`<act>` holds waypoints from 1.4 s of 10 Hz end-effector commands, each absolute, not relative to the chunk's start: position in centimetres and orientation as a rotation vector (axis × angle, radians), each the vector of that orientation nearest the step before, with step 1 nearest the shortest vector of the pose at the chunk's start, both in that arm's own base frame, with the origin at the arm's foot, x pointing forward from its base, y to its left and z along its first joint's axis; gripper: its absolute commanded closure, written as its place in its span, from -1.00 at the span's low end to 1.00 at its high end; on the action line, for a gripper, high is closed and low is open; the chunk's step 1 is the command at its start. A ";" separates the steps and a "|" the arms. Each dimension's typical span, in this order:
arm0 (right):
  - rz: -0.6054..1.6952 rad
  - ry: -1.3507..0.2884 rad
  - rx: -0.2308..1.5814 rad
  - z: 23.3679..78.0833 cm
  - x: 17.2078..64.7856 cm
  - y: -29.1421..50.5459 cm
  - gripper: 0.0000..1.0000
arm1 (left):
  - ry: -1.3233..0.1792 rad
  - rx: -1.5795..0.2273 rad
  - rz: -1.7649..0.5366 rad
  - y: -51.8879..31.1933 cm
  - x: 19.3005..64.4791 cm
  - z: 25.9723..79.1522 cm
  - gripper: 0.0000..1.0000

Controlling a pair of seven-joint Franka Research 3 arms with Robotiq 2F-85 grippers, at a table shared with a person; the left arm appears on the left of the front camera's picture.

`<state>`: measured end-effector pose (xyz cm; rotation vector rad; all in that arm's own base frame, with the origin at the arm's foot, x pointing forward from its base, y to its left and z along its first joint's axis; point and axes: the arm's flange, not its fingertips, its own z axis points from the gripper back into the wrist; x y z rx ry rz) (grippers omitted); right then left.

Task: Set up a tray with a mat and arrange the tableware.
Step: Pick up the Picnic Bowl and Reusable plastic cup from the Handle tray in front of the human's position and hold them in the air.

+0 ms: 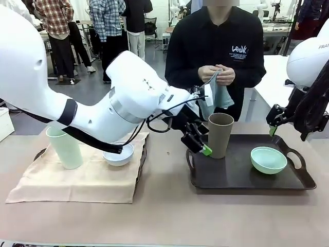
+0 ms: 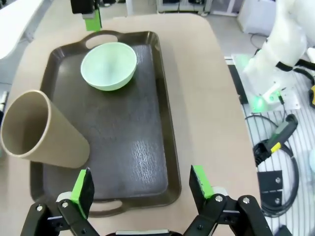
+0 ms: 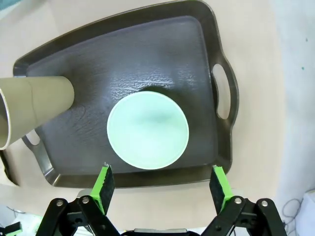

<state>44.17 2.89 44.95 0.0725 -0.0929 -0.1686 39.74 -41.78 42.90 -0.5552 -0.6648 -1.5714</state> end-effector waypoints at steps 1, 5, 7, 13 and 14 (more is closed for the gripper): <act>-0.164 -0.100 0.060 45.2 44.1 2.9 -1.00 | -0.641 -0.583 -1.555 -40.4 39.0 43.7 -1.00; -0.164 -0.100 0.060 45.2 44.1 2.9 -1.00 | -0.735 -0.559 -1.483 -42.1 46.2 41.1 -1.00; -0.164 -0.100 0.060 45.2 44.1 2.9 -1.00 | -0.781 -0.509 -1.444 -42.1 50.2 40.5 -1.00; -0.176 -0.130 0.043 44.4 45.7 2.9 -1.00 | -0.773 -0.531 -1.422 -40.7 52.0 40.6 -1.00; -0.188 -0.095 0.028 43.2 46.3 2.7 -1.00 | -0.773 -0.577 -1.414 -40.4 52.3 40.3 -1.00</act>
